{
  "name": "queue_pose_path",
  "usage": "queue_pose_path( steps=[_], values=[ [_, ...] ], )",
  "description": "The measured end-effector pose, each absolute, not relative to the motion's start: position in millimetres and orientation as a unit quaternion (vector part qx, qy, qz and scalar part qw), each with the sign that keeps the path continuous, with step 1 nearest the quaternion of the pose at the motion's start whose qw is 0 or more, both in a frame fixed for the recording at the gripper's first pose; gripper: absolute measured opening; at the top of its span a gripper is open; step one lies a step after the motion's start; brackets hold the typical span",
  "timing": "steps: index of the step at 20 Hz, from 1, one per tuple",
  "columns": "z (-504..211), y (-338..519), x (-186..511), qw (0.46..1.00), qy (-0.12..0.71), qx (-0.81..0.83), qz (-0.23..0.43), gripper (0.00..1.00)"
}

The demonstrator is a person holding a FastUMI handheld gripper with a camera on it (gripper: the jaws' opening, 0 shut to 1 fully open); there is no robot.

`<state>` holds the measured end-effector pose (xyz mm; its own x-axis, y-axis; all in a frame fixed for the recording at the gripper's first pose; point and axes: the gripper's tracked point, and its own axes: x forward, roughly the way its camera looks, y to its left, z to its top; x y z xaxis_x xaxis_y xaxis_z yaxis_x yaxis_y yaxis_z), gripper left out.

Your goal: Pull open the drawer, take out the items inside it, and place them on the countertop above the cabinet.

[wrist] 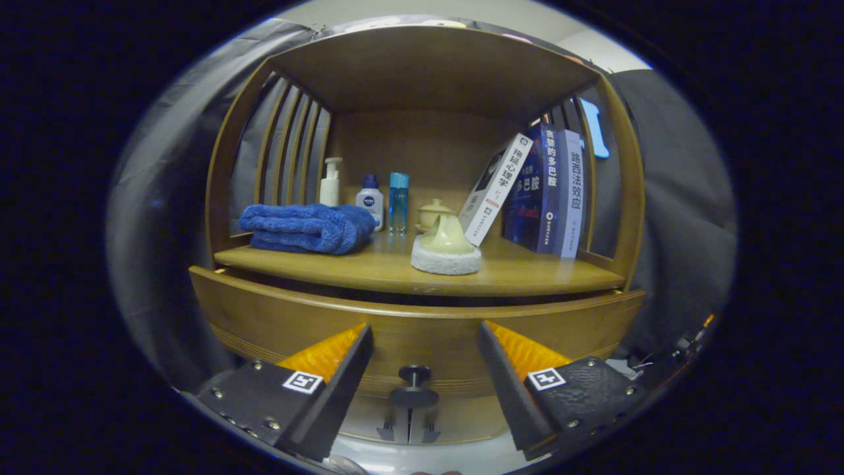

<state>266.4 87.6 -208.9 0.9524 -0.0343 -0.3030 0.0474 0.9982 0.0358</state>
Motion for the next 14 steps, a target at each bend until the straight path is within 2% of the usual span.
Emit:
queue_pose_path(
  steps=[14],
  values=[
    [-214, 89, 285, 0.986, 0.157, 0.042, -0.027, 0.97]
  ],
)
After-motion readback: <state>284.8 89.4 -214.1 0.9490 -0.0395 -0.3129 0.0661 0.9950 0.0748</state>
